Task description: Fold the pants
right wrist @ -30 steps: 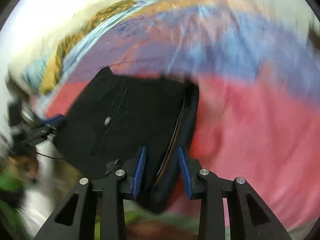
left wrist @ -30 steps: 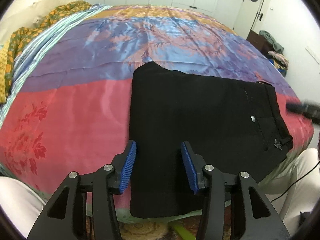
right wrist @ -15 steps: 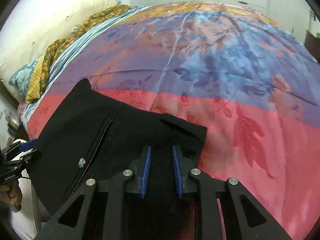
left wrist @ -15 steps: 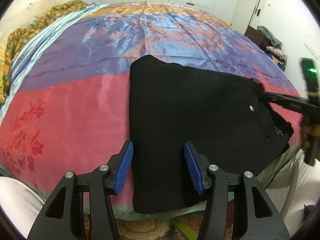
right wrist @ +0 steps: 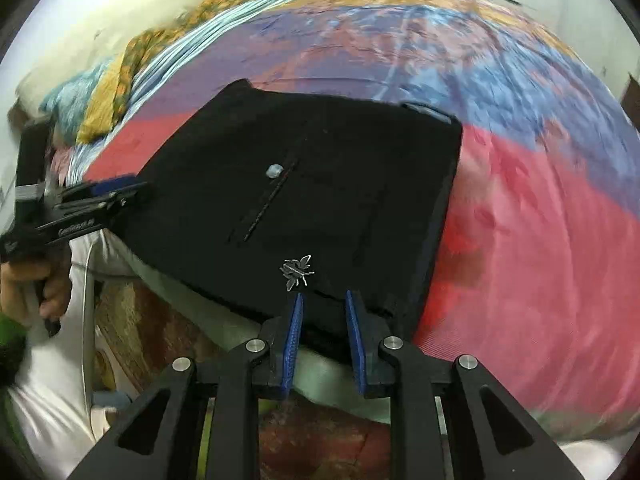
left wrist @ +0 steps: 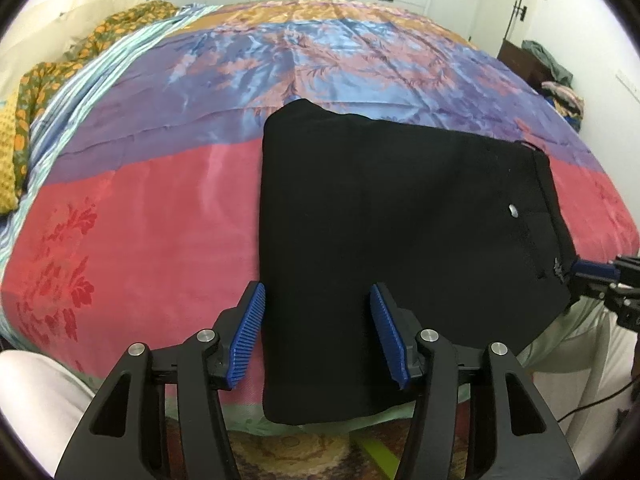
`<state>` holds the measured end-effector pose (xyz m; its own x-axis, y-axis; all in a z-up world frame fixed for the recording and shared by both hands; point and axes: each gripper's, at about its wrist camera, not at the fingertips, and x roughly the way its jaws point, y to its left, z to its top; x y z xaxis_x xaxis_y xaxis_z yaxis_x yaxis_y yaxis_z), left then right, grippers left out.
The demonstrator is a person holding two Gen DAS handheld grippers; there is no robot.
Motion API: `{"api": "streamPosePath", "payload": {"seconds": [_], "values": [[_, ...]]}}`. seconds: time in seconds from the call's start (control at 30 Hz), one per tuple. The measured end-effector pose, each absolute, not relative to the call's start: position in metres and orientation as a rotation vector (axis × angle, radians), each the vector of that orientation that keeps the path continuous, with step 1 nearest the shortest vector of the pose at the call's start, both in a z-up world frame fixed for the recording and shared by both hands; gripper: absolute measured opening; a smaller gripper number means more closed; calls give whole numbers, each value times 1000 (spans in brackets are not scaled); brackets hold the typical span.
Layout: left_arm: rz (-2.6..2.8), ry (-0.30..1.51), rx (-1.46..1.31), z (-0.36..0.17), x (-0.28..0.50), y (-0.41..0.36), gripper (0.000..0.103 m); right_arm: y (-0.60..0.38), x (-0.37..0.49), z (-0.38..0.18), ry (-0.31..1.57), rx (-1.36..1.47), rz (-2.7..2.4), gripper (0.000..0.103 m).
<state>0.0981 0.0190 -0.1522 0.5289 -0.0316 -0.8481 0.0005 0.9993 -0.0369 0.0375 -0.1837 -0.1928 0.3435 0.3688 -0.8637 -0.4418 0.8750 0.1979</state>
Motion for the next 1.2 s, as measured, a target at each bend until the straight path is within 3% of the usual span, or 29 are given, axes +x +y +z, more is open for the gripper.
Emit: {"api": "streamPosePath", "payload": {"seconds": [0.83, 0.87, 0.93, 0.97, 1.2], "values": [[-56, 1066, -90, -150, 96, 30, 63, -186, 31, -184, 1094, -47, 506, 25], [-73, 1069, -130, -145, 96, 39, 66, -192, 31, -176, 1092, -3, 522, 29], [-89, 1067, -187, -141, 96, 54, 77, -209, 34, -162, 1074, 104, 543, 58], [-94, 1065, -228, -140, 99, 67, 78, -219, 36, -156, 1054, 144, 539, 74], [-223, 1208, -455, -173, 136, 102, 78, -247, 91, -202, 1214, 349, 605, 76]]}}
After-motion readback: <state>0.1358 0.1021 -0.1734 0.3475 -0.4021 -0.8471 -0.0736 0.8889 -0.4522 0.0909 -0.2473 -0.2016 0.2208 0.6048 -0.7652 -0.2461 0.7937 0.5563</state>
